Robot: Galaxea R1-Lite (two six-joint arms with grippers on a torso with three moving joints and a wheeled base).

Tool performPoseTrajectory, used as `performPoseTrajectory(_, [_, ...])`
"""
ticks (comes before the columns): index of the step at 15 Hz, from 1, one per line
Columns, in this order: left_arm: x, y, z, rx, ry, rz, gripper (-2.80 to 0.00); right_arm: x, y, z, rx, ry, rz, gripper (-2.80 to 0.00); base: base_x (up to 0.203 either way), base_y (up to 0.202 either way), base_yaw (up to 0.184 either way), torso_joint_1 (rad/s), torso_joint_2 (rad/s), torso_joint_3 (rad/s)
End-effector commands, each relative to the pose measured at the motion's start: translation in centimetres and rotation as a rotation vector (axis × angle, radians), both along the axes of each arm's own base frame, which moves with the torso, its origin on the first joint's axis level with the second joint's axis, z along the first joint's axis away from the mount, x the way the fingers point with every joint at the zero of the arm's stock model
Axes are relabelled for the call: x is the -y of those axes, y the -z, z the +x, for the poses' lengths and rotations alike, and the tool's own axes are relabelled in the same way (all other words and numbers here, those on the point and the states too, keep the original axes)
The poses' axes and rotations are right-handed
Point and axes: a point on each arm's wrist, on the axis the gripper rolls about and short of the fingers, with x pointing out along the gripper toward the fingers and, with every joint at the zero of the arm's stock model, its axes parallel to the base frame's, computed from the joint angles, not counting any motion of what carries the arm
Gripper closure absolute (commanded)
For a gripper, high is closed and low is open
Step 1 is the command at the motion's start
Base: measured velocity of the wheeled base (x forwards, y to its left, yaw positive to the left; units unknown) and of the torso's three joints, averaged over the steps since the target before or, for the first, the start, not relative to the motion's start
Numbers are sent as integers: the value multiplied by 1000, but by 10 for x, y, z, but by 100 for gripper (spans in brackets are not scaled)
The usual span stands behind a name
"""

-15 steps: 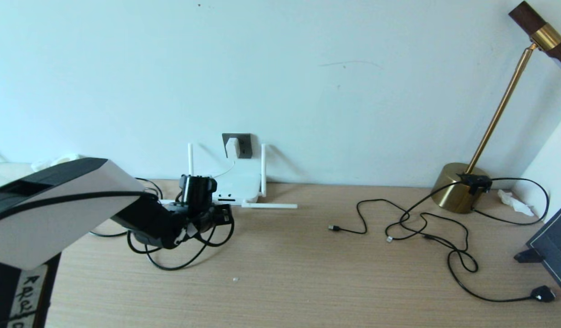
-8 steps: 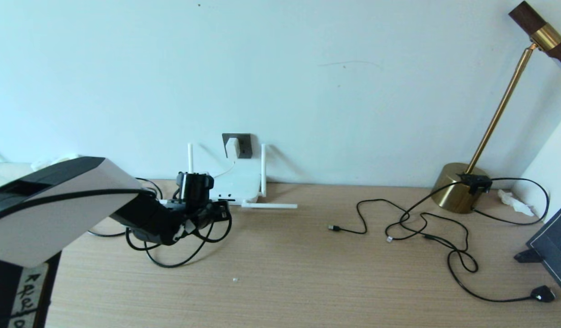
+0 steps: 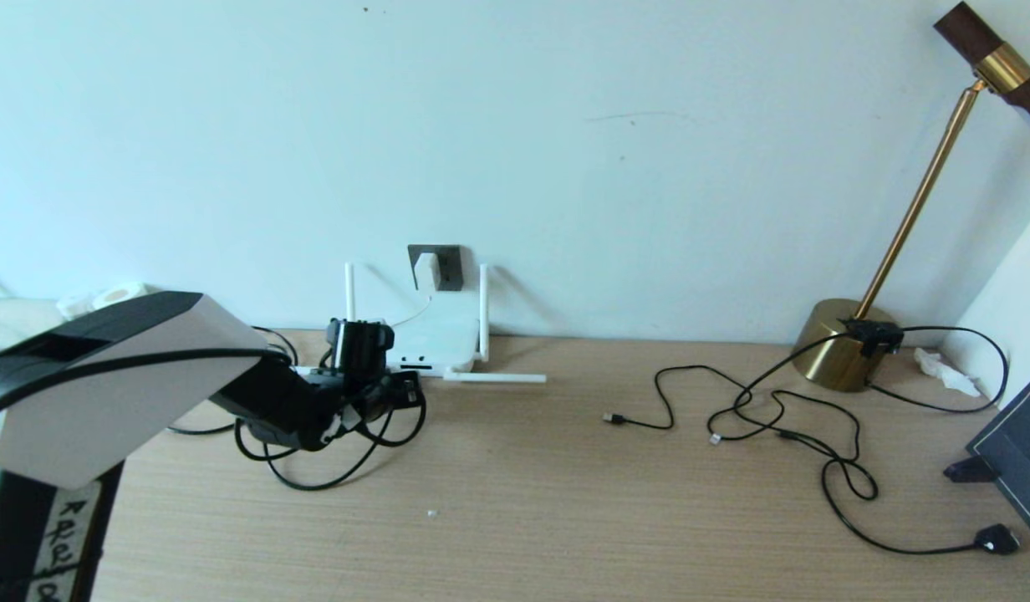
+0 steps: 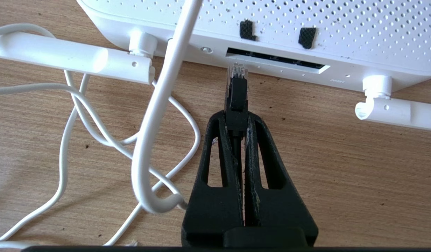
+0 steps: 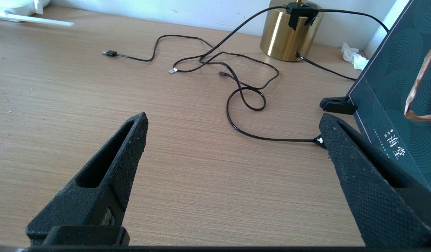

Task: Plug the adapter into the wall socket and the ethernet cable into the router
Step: Plug cable into router interface

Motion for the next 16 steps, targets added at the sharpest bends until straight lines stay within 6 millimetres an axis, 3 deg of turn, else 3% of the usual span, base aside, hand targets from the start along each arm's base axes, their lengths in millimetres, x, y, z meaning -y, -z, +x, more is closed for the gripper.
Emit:
performPoseTrajectory(1, [0,0,1,3,-2,-1,0,0,0,0,-2,-2,-1,-280,0,0,0,0,0,0])
performPoseTrajectory(16, [2,-3,-2,8,2,-2,0,0,0,0,-2,-2,-1,-280,0,0,0,0,0,0])
